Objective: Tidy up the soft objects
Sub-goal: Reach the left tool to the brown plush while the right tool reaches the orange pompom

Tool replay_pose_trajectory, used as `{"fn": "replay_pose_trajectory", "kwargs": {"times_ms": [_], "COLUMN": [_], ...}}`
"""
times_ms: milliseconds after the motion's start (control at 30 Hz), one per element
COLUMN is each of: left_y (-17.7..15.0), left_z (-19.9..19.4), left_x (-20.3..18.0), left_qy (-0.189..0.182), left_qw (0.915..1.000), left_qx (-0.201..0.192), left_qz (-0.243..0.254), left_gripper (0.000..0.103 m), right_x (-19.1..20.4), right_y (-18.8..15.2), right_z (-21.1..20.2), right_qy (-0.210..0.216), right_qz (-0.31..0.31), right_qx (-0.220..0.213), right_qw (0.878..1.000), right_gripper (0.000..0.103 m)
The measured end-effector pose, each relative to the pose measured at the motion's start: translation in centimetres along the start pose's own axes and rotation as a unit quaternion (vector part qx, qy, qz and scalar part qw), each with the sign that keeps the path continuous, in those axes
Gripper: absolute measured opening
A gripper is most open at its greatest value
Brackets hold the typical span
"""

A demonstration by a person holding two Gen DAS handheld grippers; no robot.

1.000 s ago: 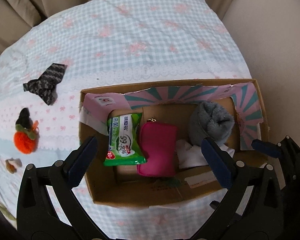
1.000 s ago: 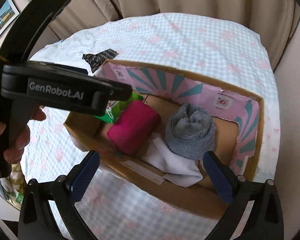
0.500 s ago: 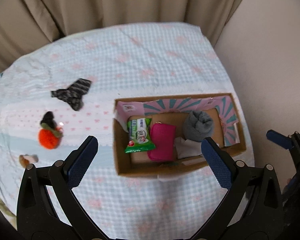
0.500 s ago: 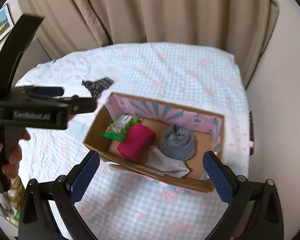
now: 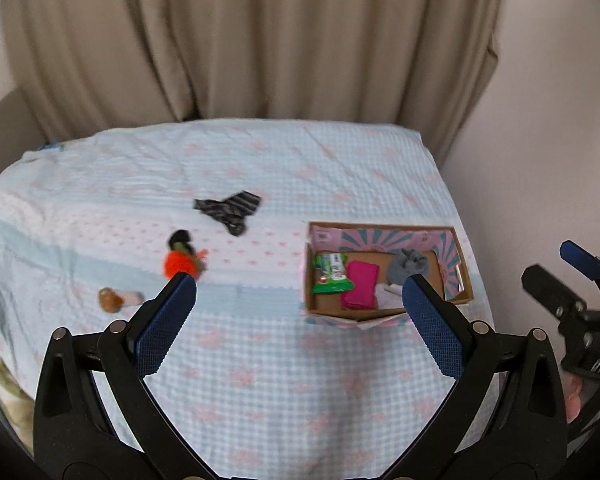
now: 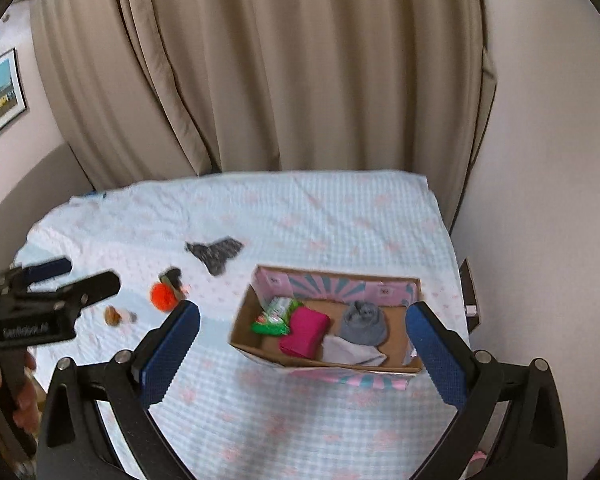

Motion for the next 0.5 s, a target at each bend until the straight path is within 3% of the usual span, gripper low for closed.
{"fn": "replay_pose_trajectory", "kwargs": {"times_ms": [233,500], "left_y": [-1.9,-3.1], "left_z": [-4.1,-4.6], "left_x": [7.0,16.5], "left_qy": [0.016,0.029], "left_qw": [0.9988,0.9965], "left_qx": [-0.027,-0.035], "left_qz": [-0.036,-0.070], "left_gripper": [0.103,0.103], "right_x": [5.0,12.9], "right_y": [0.6,1.8], "right_z": [-1.6,0.5], "right_qy": [0.015,0.043], "right_qz": [0.010,-0.012], "right_qx": [-0.030,-0.038], "right_qw": [0.999,0.998], "right_gripper": [0.103,0.103]}}
Point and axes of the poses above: each gripper's, at about its wrist camera, not at the fingertips, and z roughly the way its jaws point, x to its left, y to its top, the point moved 6 cm from there along z, roughly the way its jaws point, and after that the axes turned 12 degrees about y, right-handed, at the moved point
